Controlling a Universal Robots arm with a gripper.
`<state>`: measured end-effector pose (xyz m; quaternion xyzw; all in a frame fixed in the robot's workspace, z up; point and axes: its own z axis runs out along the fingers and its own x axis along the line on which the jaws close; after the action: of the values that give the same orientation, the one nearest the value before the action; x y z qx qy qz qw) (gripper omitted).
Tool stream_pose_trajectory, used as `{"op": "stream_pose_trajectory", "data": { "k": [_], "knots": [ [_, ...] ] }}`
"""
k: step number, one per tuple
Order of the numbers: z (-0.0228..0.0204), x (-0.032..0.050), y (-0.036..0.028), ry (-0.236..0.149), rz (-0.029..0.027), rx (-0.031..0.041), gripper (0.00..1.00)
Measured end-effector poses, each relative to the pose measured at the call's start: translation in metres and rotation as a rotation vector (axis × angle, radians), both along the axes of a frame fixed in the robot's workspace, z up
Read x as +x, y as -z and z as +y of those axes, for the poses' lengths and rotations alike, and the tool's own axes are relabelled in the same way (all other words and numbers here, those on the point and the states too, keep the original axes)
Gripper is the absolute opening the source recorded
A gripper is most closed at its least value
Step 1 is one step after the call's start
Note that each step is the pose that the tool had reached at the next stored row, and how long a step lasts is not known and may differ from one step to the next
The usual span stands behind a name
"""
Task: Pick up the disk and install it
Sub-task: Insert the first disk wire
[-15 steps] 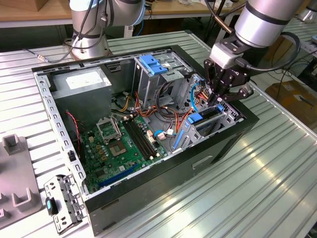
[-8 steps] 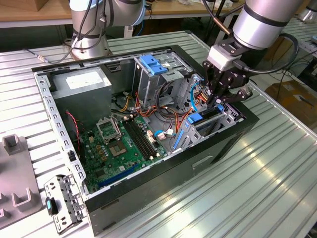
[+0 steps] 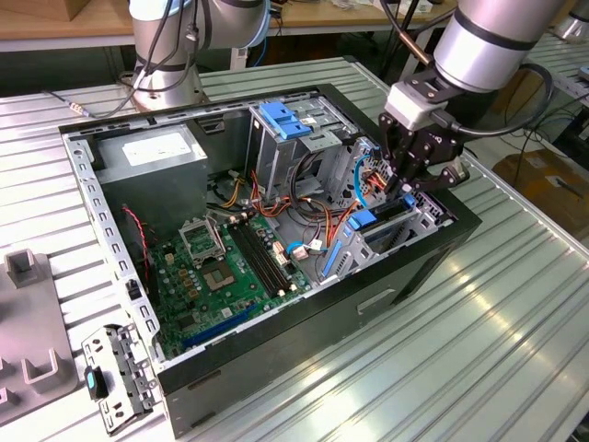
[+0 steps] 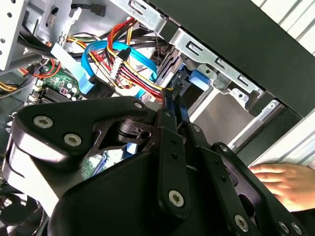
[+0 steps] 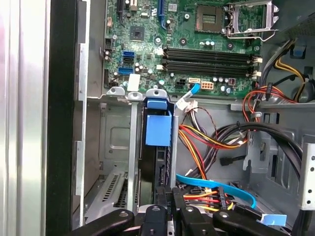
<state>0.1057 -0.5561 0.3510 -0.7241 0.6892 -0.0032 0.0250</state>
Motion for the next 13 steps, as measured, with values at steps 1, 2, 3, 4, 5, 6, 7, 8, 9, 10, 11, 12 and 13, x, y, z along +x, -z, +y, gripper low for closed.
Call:
{"op": "stream_pose_trajectory", "data": {
  "k": [1,2,3,4,5,6,7,8,9,10,11,12,13],
  "knots": [
    [-0.0003,0.0,0.0002,0.0,0.0,0.0,0.16],
    [-0.0003,0.0,0.0003,-0.001,0.0,-0.0001,0.16],
    [-0.0003,0.0,0.0003,-0.001,0.0,-0.0002,0.16],
    [-0.0005,0.0,0.0006,-0.001,0.0,-0.0002,0.16],
    [-0.0005,0.0,0.0007,-0.001,0.0,-0.0002,0.16],
    [-0.0007,0.0,0.001,0.0,0.0,-0.0002,0.16],
    [-0.0009,0.0,0.0012,0.0,0.0,-0.0001,0.16],
    [-0.001,0.0,0.0012,0.0,0.0,-0.0001,0.16],
    [-0.0011,0.0,0.0012,0.0,0.0001,-0.0003,0.16],
    [-0.0011,0.0,0.0012,0.0,0.0,-0.0004,0.16],
    [-0.0014,0.0,0.0016,0.001,0.0001,-0.0003,0.16],
    [-0.0016,0.0,0.0019,0.005,0.0,-0.0001,0.16],
    [-0.0017,0.0,0.0019,0.01,0.0,-0.0003,0.16]
  ]
}}
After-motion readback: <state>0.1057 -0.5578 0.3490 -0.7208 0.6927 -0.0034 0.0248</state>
